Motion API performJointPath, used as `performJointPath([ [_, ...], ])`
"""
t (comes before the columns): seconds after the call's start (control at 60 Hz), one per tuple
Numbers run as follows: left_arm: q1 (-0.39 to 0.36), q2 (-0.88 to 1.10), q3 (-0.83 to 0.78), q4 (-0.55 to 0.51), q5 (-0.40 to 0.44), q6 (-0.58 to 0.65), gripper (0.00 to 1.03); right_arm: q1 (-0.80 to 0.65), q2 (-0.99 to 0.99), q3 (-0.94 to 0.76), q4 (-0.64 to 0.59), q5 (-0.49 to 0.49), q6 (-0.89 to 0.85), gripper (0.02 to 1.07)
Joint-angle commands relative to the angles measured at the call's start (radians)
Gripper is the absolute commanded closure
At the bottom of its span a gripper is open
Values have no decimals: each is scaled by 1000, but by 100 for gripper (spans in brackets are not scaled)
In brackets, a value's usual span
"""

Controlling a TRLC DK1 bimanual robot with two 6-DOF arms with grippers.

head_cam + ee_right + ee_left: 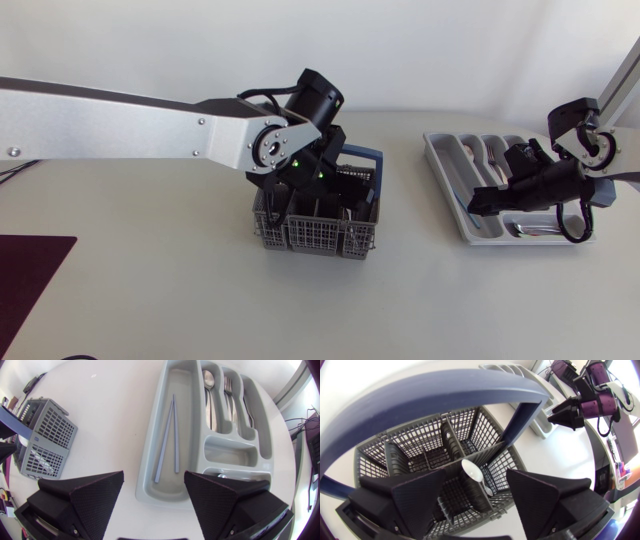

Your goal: Sort the cutlery from the basket into the organizer compartments.

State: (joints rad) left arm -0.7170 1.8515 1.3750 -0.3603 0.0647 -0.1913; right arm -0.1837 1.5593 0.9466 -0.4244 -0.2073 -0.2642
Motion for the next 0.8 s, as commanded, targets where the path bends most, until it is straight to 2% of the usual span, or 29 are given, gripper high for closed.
performJointPath([
  [0.0,-12,29,18,11,-9,-33,32,9,-13,-22,7,11,25,20],
  [0.083,-13,31,16,17,-9,-36,40,10,-13,-23,9,13,25,20],
  [0.217,-15,35,18,27,-9,-40,45,16,-18,-26,9,13,25,20],
  [0.4,-18,55,21,35,-9,-45,61,20,-24,-31,12,14,25,20],
  [0.6,-21,61,32,38,-9,-45,66,26,-25,-34,13,17,23,20],
  [0.717,-21,64,33,49,-9,-42,77,30,-28,-42,21,19,22,20],
  [0.783,-21,64,29,50,-9,-40,79,32,-30,-46,24,19,20,20],
])
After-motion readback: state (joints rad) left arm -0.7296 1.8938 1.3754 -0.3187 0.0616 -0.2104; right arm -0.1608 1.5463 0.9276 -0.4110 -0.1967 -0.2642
